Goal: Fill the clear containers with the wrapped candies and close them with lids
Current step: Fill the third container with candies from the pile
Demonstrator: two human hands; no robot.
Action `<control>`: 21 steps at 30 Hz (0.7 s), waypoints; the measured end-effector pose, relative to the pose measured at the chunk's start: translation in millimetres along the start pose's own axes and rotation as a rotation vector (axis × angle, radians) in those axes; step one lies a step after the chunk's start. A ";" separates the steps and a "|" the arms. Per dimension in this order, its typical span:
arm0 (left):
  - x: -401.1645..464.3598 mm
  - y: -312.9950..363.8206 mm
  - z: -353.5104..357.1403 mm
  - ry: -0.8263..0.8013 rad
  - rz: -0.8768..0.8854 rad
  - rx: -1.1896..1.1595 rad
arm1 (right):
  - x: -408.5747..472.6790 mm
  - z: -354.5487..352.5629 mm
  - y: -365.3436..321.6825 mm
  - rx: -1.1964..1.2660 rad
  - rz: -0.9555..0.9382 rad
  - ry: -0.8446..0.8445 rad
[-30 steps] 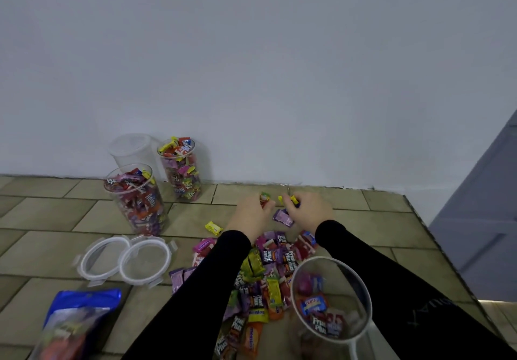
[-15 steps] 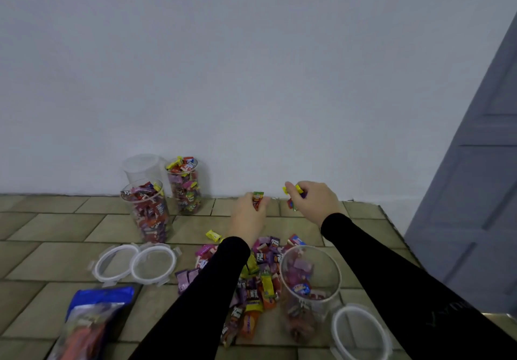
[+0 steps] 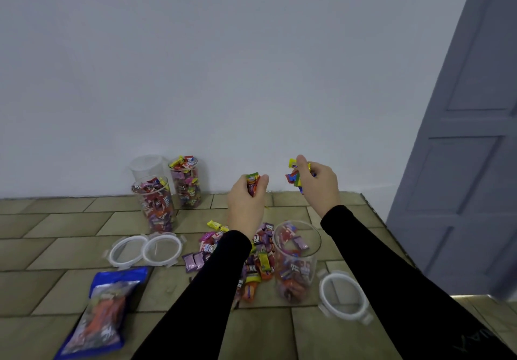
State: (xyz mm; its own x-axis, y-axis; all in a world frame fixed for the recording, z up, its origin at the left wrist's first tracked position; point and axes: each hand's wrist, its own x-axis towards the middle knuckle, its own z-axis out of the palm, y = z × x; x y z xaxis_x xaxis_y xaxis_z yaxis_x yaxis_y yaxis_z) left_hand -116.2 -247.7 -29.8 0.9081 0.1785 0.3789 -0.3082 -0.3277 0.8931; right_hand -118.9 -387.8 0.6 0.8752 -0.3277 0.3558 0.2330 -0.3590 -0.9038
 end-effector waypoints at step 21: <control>-58.7 17.6 33.3 0.066 -0.060 -0.262 | -53.3 3.0 11.9 0.394 0.312 0.190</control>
State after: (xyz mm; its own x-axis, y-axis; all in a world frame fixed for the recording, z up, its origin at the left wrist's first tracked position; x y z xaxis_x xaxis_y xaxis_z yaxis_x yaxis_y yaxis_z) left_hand -165.5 -294.8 -44.4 0.9092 0.2534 0.3304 -0.3248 -0.0646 0.9436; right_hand -161.6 -372.0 -29.9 0.8448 -0.5318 0.0601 0.1479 0.1241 -0.9812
